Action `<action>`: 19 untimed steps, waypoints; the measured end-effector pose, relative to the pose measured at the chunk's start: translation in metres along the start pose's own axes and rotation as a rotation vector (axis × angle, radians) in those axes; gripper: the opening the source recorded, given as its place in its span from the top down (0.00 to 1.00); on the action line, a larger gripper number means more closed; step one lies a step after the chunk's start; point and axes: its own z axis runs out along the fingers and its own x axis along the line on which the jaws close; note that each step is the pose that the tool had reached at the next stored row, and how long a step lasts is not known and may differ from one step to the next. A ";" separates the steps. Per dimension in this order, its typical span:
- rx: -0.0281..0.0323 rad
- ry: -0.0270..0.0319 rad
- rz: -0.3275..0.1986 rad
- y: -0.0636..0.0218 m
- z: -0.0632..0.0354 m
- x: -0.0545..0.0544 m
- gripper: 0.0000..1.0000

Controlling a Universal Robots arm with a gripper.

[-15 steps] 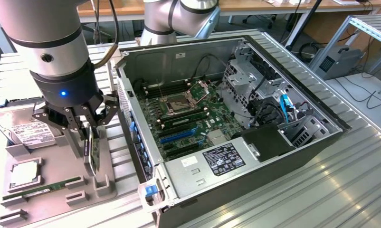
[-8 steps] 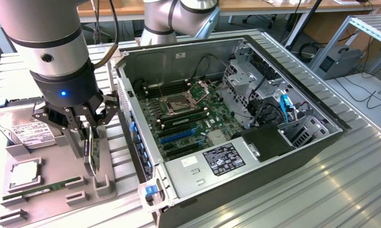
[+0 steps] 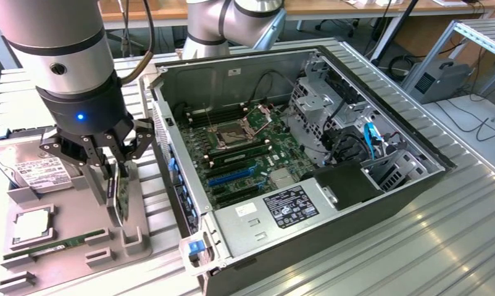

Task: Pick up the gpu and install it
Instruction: 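Pick up the gpu and move the gpu toward the slot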

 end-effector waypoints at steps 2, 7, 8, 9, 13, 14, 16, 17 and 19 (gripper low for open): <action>-0.0001 -0.0001 0.000 0.0000 0.0000 0.000 0.72; 0.0002 0.0001 0.000 0.0000 -0.0002 0.000 0.72; 0.0002 0.0001 0.000 0.0000 -0.0001 0.000 0.73; 0.0001 0.0001 0.000 0.0000 -0.0001 0.000 0.73; 0.0002 0.0001 0.000 0.0000 -0.0001 0.000 0.73; 0.0001 0.0001 0.000 0.0000 -0.0001 0.000 0.73; 0.0002 0.0001 0.000 0.0000 -0.0001 0.000 0.73; 0.0002 0.0001 0.000 0.0000 -0.0001 0.000 0.73; 0.0001 0.0001 0.000 0.0000 -0.0001 0.000 0.73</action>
